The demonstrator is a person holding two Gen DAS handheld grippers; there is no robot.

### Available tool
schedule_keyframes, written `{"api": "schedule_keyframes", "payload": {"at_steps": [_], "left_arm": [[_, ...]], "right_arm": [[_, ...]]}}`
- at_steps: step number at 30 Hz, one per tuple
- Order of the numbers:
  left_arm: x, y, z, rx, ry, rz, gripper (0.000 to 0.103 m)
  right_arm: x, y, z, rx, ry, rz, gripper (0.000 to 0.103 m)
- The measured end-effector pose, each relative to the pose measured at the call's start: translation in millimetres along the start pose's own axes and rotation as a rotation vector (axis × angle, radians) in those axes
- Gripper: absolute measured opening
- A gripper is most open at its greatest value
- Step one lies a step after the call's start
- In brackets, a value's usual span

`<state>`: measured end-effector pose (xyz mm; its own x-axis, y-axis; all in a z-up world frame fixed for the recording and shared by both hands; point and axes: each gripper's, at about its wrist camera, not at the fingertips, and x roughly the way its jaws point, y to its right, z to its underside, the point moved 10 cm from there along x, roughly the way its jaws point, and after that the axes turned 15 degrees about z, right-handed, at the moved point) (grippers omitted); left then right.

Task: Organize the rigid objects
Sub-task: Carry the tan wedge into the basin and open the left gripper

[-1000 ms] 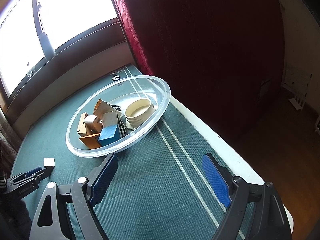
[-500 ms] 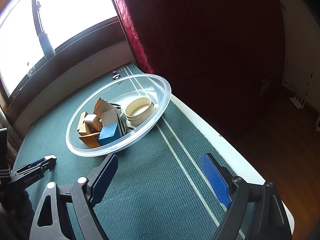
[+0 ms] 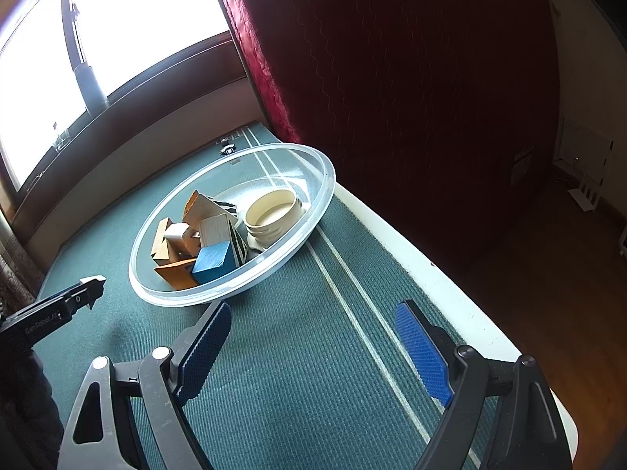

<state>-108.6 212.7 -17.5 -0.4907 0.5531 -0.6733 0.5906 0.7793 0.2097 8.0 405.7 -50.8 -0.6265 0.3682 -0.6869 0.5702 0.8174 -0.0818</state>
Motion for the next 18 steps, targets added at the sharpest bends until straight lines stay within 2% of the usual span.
{"api": "schedule_keyframes", "payload": {"at_steps": [6, 12, 18], "left_arm": [[12.9, 37.4, -15.1, 0.04, -0.004, 0.07, 0.035], [23.9, 67.3, -31.5, 0.099, -0.001, 0.109, 0.035], [38.3, 78.6, -36.7, 0.084, -0.023, 0.133, 0.038]], "right_arm": [[0.8, 0.5, -0.3, 0.004, -0.003, -0.004, 0.089], [1.0, 0.5, 0.6, 0.008, -0.009, -0.009, 0.089], [1.1, -0.4, 1.2, 0.01, -0.011, -0.009, 0.089]]}}
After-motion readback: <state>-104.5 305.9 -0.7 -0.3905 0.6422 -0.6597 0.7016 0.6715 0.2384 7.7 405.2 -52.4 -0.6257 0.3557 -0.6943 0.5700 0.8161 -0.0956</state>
